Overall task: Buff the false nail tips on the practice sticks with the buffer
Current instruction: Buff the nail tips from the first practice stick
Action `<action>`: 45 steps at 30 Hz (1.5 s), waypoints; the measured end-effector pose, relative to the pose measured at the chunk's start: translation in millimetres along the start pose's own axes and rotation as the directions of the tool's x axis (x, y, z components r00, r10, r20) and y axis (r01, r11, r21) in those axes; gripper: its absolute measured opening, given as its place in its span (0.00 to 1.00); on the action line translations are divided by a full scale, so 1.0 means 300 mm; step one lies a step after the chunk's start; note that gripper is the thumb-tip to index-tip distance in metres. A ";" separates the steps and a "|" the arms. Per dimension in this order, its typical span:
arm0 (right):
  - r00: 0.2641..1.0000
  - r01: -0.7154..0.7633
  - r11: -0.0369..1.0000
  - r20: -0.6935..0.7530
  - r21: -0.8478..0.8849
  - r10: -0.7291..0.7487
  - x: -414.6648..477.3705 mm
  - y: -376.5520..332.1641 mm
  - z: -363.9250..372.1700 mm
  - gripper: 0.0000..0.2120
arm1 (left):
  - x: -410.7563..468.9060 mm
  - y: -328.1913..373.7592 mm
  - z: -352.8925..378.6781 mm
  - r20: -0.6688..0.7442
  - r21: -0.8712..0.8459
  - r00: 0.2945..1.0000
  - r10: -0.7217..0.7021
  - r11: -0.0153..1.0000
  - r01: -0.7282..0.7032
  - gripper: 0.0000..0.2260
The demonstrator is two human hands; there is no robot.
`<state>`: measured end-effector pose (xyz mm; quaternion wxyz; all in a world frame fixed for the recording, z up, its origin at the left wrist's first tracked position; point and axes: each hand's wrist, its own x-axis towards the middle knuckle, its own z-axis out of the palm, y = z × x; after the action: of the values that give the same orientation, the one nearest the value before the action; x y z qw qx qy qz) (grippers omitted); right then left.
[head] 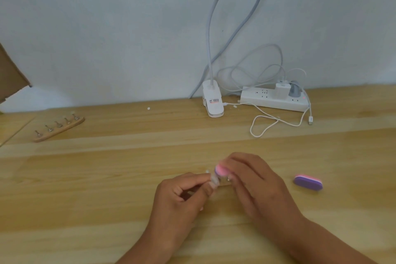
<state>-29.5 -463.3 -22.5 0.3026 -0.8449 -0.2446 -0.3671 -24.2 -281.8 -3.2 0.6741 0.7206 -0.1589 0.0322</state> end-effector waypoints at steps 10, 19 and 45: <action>1.000 -0.013 0.998 -0.024 0.055 0.014 0.002 0.003 -0.006 0.12 | -0.004 0.005 -0.008 0.065 -0.028 0.995 -0.079 0.996 0.081 0.06; 0.998 -0.006 0.995 -0.058 0.102 0.012 -0.001 0.003 -0.008 0.12 | -0.004 0.005 -0.009 0.197 -0.063 0.979 -0.054 0.996 0.068 0.12; 0.935 -0.290 0.928 -0.139 0.235 0.328 0.028 -0.015 -0.056 0.10 | -0.007 0.014 -0.034 0.057 -0.107 0.985 -0.160 0.980 0.165 0.13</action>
<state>-35.2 -470.1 -5.4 0.4648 -0.8005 -0.1178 -0.3597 -25.5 -271.7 1.1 0.7095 0.6932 -0.1173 -0.0494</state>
